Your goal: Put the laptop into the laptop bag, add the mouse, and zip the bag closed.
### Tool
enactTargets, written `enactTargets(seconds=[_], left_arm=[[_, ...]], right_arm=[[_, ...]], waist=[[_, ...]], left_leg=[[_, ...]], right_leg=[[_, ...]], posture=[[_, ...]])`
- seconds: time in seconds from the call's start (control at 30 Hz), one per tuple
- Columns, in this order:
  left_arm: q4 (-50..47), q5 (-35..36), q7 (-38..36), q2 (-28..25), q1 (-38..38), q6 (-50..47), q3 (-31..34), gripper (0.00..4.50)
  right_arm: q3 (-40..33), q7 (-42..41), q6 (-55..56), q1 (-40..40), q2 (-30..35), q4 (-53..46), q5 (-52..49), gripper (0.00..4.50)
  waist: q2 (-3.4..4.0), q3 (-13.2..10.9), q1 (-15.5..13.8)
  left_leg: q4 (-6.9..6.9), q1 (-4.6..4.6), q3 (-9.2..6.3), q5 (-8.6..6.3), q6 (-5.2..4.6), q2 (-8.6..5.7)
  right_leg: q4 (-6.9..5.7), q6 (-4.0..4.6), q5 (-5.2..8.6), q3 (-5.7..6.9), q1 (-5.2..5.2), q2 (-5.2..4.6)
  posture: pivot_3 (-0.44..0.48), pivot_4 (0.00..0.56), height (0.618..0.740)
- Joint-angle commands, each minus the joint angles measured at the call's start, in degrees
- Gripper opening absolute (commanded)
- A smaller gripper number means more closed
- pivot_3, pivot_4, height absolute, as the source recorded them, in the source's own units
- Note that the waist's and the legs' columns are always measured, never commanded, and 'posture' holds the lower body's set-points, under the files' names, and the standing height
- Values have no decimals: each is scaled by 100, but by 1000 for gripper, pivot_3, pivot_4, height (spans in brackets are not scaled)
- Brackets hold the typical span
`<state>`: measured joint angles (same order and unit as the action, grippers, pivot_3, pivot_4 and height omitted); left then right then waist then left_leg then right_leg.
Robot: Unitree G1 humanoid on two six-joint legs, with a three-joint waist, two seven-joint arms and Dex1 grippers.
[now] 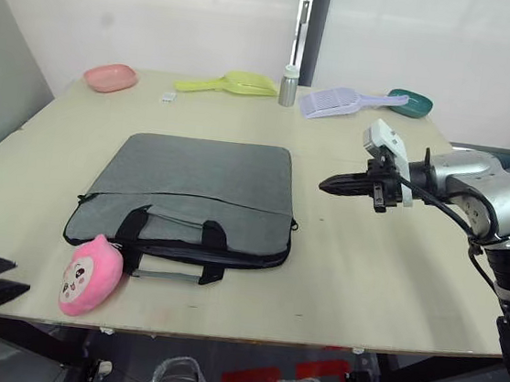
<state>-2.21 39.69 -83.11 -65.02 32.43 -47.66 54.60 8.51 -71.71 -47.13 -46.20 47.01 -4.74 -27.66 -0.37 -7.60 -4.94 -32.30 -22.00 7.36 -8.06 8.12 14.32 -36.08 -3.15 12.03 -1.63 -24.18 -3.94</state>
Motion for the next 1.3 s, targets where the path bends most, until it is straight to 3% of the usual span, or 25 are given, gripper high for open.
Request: enactTargets(seconds=[0.03,0.17,0.4,0.57,0.7,0.87,1.03,1.3], left_arm=[[219,271,58,-306,-705,-160,495,4483],[222,644,132,-573,-1648,-475,723,4483],[-379,970,651,-467,-2775,-437,69,4483],[-90,680,555,-377,-3064,17,-789,4483],[979,-59,714,-225,-3737,977,-1932,4483],[2072,-668,496,76,-4480,2008,-2783,4483],[2756,-1136,170,230,-4854,2738,-3419,4483],[2639,-1083,-241,259,-4824,2393,-3828,4483]], right_arm=[[-418,-55,60,-21,152,-194,-213,0],[-1173,-100,-176,387,295,-812,-925,0],[-2698,620,-874,1439,561,-1606,-1949,0],[-3365,1104,-1182,2276,734,-2118,-2356,0],[-3653,1337,-1353,2661,804,-2515,-2786,0],[-3461,1758,-1454,2719,707,-2814,-3341,0],[-2682,2318,-1463,2657,388,-3272,-3638,0],[-2072,2707,-1416,2635,269,-3363,-3852,0]], waist=[[-2,0,-48],[-13,-3,-79],[-12,-3,-78],[-11,-3,-69],[-5,1,-91],[-8,4,-107],[-16,11,-112],[-18,12,-120]], left_leg=[[-3,0,0,0,0,0],[-7,-8,-3,1,-2,-2],[-11,-6,3,-4,-8,-3],[-15,3,3,-4,-8,-3],[-19,5,2,-3,-9,-3],[-29,3,-1,-2,-10,-5],[-31,4,-6,-2,-9,-4],[-32,2,-10,-3,-6,-9]], right_leg=[[-1,0,0,-1,0,0],[1,1,-1,3,0,-2],[-1,5,2,-2,0,-3],[-10,4,2,-4,6,-3],[-13,3,2,-4,7,-3],[-12,3,1,-3,15,-6],[-17,2,1,1,15,-5],[-17,2,1,4,17,-13]], posture=[[0,150,740],[0,150,740],[0,150,740],[0,150,740],[0,150,740],[0,150,740],[0,150,740],[0,150,740]])
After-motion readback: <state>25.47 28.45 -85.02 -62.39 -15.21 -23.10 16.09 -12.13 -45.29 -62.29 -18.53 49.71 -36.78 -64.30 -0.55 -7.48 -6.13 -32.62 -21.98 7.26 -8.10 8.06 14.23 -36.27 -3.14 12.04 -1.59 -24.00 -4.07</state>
